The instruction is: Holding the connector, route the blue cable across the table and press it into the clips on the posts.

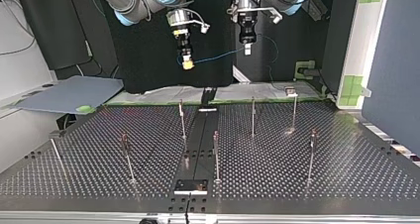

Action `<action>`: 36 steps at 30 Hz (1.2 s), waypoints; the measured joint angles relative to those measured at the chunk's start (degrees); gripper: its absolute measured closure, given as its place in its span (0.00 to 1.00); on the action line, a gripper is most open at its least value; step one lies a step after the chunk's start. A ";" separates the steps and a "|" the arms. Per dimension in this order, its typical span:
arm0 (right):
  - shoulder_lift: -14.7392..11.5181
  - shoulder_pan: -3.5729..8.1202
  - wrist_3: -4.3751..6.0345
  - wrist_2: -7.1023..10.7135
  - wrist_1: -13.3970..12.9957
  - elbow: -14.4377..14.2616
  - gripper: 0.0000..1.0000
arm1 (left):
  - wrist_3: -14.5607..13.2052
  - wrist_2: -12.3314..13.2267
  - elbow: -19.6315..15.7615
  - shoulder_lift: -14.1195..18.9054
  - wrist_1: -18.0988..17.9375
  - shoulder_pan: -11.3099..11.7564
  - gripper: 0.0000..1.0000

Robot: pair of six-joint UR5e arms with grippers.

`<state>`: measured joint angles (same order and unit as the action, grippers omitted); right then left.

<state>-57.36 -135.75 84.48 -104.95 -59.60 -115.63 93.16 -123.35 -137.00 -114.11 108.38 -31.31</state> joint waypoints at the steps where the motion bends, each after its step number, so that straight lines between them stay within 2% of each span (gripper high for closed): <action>1: 0.00 0.00 0.00 0.00 0.00 0.00 1.00 | 0.00 0.00 0.00 0.00 0.00 0.00 1.00; 13: 0.01 0.00 0.00 0.00 0.01 0.00 1.00 | -0.08 0.04 0.04 -0.05 0.03 -0.03 1.00; 22: 0.08 0.00 0.00 0.00 0.00 0.00 1.00 | -0.26 0.00 0.25 -2.06 1.67 -0.33 1.00; 36: 0.09 0.00 0.00 0.00 0.00 0.00 1.00 | -0.27 0.00 0.27 -2.20 1.76 -0.35 1.00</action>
<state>-57.27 -135.75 84.48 -104.95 -59.60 -115.63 92.89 -123.35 -136.74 -116.31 110.14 -31.66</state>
